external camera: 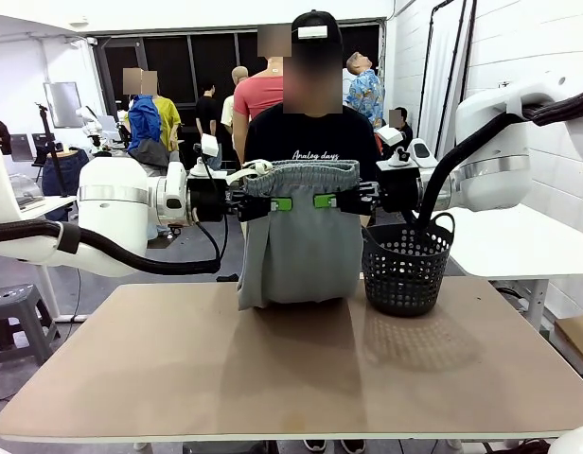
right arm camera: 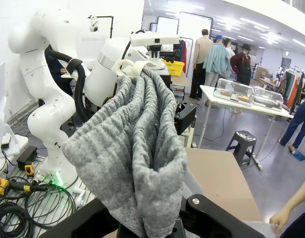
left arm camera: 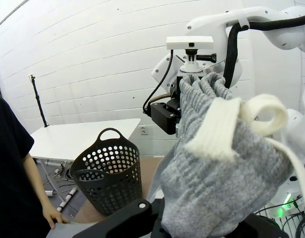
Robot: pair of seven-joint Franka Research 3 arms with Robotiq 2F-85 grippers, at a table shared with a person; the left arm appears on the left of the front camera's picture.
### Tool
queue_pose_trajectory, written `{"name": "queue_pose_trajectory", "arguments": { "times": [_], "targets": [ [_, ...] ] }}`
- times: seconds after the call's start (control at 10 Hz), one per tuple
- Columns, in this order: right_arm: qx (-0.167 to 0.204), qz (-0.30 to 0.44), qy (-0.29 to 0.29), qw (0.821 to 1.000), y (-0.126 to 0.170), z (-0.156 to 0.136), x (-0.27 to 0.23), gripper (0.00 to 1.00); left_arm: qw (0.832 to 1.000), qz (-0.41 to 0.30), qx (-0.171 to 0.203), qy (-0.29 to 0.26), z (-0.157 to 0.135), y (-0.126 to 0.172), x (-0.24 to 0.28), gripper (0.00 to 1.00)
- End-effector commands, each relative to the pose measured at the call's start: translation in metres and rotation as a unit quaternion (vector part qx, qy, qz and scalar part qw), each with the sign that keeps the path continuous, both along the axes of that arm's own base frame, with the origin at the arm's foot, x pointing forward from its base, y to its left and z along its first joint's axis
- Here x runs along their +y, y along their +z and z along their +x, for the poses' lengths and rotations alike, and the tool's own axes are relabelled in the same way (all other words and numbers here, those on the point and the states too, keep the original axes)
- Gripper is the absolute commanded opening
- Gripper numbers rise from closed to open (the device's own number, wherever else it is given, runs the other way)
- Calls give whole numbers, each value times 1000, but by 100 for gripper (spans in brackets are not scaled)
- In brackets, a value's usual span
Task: Fold the training pants.
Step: Release the ends of the Training pants and then grab the overlapped ends.
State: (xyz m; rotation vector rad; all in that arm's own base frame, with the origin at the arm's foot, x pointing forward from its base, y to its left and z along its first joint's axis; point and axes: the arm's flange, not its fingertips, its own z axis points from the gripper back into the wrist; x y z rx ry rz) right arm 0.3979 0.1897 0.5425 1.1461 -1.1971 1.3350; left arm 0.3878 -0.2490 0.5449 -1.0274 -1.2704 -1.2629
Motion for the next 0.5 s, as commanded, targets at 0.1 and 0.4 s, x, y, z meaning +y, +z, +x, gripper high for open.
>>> {"name": "queue_pose_trajectory", "arguments": {
  "times": [0.1,0.4],
  "targets": [
    [-1,10,0,1000,-1,-4,-1,0,1000,-2,2,0,-2,3,-1,0],
    [-1,10,0,1000,-1,-4,-1,0,1000,-2,2,0,-2,3,-1,0]
  ]
}}
